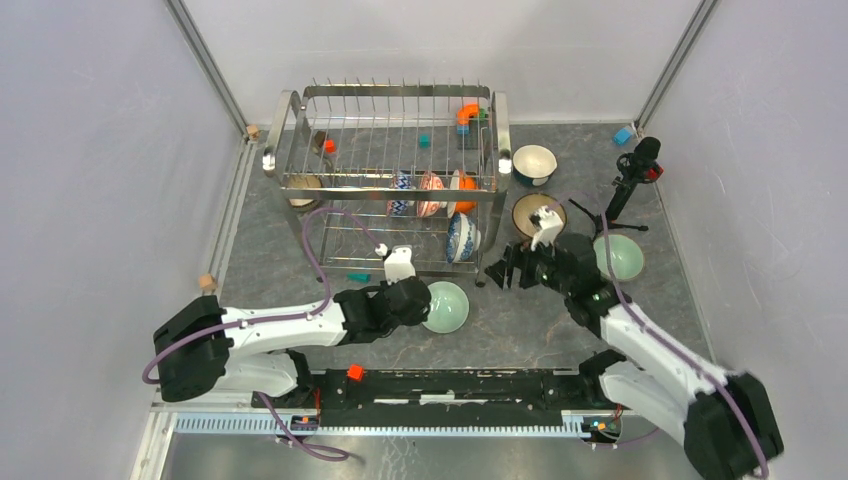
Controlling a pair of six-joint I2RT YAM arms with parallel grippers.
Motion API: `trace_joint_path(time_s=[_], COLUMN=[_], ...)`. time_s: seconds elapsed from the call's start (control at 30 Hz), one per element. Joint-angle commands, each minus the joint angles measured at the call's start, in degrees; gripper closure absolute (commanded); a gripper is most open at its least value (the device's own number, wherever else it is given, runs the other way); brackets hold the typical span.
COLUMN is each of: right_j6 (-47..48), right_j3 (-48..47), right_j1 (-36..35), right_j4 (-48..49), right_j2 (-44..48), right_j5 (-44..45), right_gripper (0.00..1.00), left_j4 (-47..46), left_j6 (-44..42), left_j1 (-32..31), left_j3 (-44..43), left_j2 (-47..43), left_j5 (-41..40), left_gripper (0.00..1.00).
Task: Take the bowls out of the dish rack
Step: Adjust the dish rack at the center of the board, then place the bowl with the bowl.
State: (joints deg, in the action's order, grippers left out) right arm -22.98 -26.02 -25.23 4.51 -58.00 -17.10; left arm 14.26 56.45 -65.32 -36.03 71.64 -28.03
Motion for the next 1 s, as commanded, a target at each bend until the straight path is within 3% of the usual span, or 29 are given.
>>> trace_joint_path(time_s=[0.0, 0.1, 0.23, 0.4, 0.57, 0.8, 0.97], right_j6=[-2.7, -5.5, -4.3, -4.9, -8.8, -15.9, -18.9], right_j3=[7.6, 10.9, 9.8, 9.7, 13.9, 25.4, 28.3], right_j1=[0.1, 0.0, -2.7, -17.2, -28.8, -32.1, -32.9], right_j4=[-5.7, -5.1, -11.0, -14.4, -11.3, 2.0, 10.1], right_j2=[13.9, 21.3, 22.8, 23.1, 26.2, 30.7, 30.0], right_j5=[6.2, -0.9, -4.3, 10.1, 25.5, 28.7, 29.9], right_gripper=[0.15, 0.14, 0.15, 0.18, 0.19, 0.2, 0.21], left_j4=[-5.3, -5.8, -6.0, -7.1, -9.0, -14.0, -15.8], left_j6=[-2.1, -2.2, -2.8, -3.4, -3.0, -0.6, -0.1], left_j1=[0.4, 0.4, 0.4, 0.4, 0.4, 0.4, 0.3], left_j3=[-2.7, -2.5, -2.4, -1.3, 2.4, 8.6, 9.7], left_j2=[-0.7, -1.3, -2.8, -4.1, -4.5, -3.5, -1.1], left_j5=[0.9, 1.5, 1.5, 0.3, -1.0, 1.4, 4.1], left_gripper=[0.98, 0.98, 0.98, 0.98, 0.98, 0.98, 0.98])
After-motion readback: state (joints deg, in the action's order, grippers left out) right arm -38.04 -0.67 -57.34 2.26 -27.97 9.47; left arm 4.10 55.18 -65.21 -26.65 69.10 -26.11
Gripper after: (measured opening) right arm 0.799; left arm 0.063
